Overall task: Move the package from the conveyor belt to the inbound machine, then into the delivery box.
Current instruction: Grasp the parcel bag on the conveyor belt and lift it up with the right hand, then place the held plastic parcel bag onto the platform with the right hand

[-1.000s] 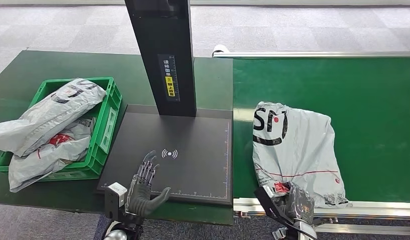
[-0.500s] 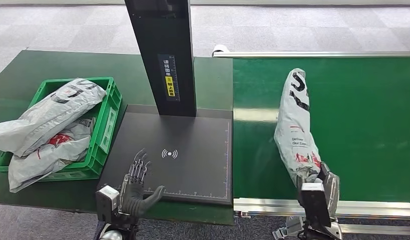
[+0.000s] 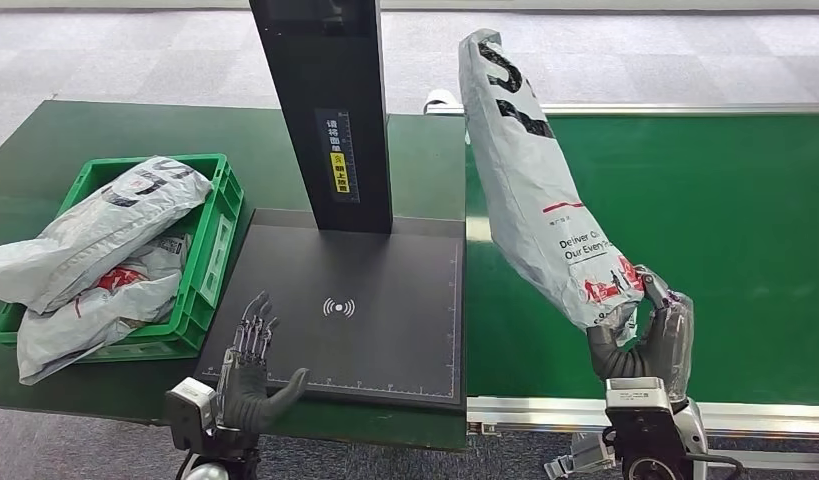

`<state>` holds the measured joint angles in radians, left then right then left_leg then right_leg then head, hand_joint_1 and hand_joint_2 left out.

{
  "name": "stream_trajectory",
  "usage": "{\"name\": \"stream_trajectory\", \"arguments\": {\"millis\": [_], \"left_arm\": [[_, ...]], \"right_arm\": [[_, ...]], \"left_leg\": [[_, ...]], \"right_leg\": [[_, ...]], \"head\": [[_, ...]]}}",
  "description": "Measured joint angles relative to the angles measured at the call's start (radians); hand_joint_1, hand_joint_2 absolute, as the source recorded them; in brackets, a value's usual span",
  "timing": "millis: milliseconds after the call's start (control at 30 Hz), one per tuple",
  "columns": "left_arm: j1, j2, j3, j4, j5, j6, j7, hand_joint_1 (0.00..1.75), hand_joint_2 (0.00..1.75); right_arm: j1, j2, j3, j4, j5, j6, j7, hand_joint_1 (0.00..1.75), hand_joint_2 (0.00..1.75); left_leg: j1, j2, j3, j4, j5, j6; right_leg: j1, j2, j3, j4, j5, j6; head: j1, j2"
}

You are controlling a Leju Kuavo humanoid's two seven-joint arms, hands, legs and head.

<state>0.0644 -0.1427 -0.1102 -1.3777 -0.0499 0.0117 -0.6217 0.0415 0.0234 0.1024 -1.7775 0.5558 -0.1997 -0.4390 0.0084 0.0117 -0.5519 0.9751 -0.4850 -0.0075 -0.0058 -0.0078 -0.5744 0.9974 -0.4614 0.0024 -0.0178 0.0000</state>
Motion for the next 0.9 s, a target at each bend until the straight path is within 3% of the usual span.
{"name": "stream_trajectory", "arguments": {"millis": [233,500,667,900], "left_arm": [[0.001,0.000,0.007,-0.009,-0.016,-0.006,0.000,0.00,1.75],[-0.059,-0.001,0.021,-0.006,-0.029,-0.006,0.012,0.00,1.75],[-0.072,0.004,0.051,-0.010,-0.013,0.002,0.021,0.00,1.75],[-0.070,0.008,0.058,-0.011,-0.009,0.000,0.026,0.00,1.75]], "right_arm": [[-0.028,-0.017,0.058,0.004,0.057,0.035,0.052,1.75,1.75],[-0.231,0.021,0.298,0.216,0.196,0.127,0.172,1.75,1.75],[-0.324,0.061,0.447,0.379,0.131,0.169,0.164,1.75,1.75],[-0.361,0.114,0.570,0.520,0.021,0.219,0.148,1.75,1.75]], "left_leg": [[0.000,0.001,-0.001,0.000,0.000,0.000],[0.001,0.001,0.000,0.000,0.002,-0.001],[0.002,0.000,0.000,0.000,0.002,-0.001],[0.001,0.000,-0.002,0.000,0.001,-0.001]], "right_leg": [[0.000,0.000,0.000,0.000,0.000,0.000],[0.001,0.000,0.000,0.001,0.001,-0.001],[0.002,0.000,-0.001,0.002,0.001,-0.001],[0.002,0.000,-0.002,0.001,0.000,-0.001]], "head": [[0.000,0.000],[0.000,0.000],[0.000,0.000],[0.000,0.000]]}}
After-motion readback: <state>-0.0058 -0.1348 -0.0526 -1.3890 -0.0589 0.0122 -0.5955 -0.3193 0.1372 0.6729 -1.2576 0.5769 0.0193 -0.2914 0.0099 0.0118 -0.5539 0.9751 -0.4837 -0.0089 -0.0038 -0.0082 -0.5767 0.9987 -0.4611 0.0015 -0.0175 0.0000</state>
